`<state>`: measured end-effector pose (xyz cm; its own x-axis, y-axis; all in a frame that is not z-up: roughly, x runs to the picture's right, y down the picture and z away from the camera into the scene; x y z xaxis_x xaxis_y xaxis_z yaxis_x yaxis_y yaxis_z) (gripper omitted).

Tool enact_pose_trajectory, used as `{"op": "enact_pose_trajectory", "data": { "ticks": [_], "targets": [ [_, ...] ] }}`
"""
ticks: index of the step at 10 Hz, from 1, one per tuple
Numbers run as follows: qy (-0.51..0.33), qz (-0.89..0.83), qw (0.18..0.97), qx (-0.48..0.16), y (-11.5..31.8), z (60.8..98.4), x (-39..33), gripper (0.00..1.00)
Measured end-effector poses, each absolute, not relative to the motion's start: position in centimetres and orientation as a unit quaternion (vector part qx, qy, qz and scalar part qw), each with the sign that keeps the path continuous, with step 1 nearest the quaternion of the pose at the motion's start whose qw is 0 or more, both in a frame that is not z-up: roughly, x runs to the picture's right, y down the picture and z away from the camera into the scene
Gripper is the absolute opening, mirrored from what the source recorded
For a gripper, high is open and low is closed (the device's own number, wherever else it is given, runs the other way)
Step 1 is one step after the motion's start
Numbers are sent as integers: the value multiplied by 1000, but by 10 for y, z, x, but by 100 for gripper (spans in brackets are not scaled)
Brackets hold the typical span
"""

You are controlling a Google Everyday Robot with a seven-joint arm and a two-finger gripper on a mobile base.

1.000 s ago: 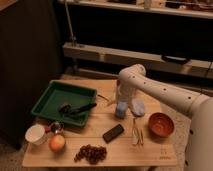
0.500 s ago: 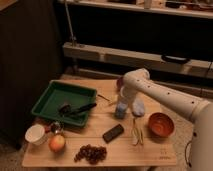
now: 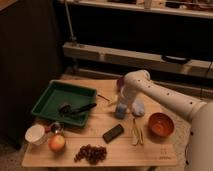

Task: Wipe red bowl with sponge

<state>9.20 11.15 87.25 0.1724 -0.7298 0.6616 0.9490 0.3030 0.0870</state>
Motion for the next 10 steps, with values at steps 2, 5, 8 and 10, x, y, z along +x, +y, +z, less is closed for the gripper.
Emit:
{"op": "enact_pose_trajectory", "data": {
  "ticks": [2,5,8,10],
  "targets": [
    [-315,-562,741,-191,113,877,90,79],
    [-329,-558,729,-222,119,886,84,54],
    [-356,-548,718,-241,125,895,86,26],
    [-355,-548,718,-242,122,895,87,6]
  ]
}}
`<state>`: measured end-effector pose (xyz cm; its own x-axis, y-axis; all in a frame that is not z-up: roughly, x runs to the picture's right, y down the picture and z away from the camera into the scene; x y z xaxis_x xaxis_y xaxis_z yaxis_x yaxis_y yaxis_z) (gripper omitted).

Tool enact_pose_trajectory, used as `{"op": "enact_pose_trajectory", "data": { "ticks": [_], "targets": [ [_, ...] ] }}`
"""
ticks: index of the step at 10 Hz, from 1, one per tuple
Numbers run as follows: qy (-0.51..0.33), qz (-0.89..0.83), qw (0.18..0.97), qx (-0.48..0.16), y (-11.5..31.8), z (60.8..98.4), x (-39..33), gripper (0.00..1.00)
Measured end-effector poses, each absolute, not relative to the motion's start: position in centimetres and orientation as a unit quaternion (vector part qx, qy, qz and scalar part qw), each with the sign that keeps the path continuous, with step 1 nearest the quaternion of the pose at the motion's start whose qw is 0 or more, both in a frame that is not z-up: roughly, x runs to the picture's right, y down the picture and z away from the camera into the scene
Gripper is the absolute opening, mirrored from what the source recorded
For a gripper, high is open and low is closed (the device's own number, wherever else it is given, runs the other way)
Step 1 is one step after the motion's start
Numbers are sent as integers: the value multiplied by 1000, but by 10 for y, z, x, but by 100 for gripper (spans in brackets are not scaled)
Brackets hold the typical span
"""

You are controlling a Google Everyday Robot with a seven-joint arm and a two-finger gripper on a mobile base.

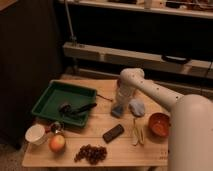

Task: Wipe red bowl with sponge

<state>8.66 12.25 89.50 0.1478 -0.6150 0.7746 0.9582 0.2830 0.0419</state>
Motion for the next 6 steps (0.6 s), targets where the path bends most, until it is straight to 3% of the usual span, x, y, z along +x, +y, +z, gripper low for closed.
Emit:
{"op": "enact_pose_trajectory", "data": {
  "ticks": [1,3,6],
  "targets": [
    [-348,-545,721,-247,123,894,91,1],
    [-324,-555,722,-258,117,880,94,0],
    [-286,-576,720,-261,95,829,100,0]
  ]
}}
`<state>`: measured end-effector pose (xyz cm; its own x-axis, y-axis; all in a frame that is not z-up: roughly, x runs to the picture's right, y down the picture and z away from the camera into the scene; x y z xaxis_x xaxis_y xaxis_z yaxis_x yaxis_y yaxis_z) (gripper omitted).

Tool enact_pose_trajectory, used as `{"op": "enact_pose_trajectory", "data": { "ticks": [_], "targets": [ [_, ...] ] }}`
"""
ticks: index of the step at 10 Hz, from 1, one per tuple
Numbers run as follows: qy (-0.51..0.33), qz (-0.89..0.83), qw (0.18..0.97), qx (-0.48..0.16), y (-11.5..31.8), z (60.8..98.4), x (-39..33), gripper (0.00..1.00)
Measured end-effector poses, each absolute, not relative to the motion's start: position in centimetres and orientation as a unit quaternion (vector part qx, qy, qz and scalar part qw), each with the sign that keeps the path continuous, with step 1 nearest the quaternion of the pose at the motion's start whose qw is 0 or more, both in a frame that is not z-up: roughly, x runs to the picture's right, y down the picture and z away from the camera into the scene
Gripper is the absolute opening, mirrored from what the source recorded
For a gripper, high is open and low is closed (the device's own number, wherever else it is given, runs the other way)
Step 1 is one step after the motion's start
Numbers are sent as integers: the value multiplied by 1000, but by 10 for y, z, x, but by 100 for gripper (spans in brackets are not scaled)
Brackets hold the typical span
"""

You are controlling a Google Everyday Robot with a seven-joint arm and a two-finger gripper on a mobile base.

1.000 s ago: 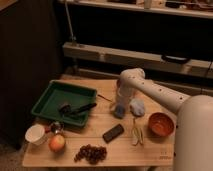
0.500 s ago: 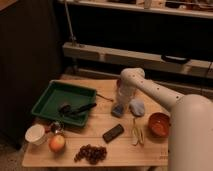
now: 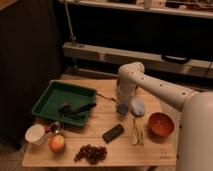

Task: Wipe red bowl with sponge

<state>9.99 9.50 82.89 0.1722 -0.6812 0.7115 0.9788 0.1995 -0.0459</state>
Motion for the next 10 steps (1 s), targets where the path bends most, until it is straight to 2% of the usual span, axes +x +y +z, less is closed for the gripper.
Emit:
{"op": "enact_pose_trajectory", "data": {
  "ticks": [3,6,10],
  "targets": [
    [-246,-600,717,-257,78,743,116,0],
    [-239,-586,737,-235,105,669,146,0],
    [-248,-519,796,-189,155,648,211,0]
  ]
}}
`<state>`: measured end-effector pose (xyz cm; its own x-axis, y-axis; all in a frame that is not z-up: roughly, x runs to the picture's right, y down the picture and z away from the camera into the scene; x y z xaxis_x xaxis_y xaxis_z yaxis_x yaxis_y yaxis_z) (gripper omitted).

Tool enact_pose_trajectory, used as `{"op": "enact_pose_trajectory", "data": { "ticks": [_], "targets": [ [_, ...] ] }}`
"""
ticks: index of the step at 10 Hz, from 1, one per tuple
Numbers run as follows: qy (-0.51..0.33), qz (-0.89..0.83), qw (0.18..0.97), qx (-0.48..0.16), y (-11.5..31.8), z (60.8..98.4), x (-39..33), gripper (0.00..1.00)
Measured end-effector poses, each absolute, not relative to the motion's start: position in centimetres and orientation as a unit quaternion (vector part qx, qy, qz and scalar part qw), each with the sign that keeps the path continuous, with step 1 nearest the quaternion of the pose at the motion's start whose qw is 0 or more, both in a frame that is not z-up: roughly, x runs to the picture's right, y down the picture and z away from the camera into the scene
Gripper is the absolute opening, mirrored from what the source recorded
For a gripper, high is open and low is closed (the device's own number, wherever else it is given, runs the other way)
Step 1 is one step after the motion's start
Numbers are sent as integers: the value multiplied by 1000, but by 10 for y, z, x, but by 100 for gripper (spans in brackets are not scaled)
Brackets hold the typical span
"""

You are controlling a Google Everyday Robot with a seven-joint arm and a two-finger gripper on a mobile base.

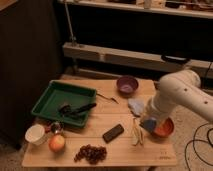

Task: Wipe red bowl with sponge

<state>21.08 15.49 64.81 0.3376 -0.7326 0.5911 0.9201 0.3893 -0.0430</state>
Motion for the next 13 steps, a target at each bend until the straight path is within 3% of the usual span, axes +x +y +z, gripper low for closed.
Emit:
{"op": "enact_pose_trajectory", "data": {
  "ticks": [4,13],
  "targets": [
    [-245,-462,838,-153,187,673,239,0],
    [-220,-458,838,-197,157,668,258,0]
  ]
}}
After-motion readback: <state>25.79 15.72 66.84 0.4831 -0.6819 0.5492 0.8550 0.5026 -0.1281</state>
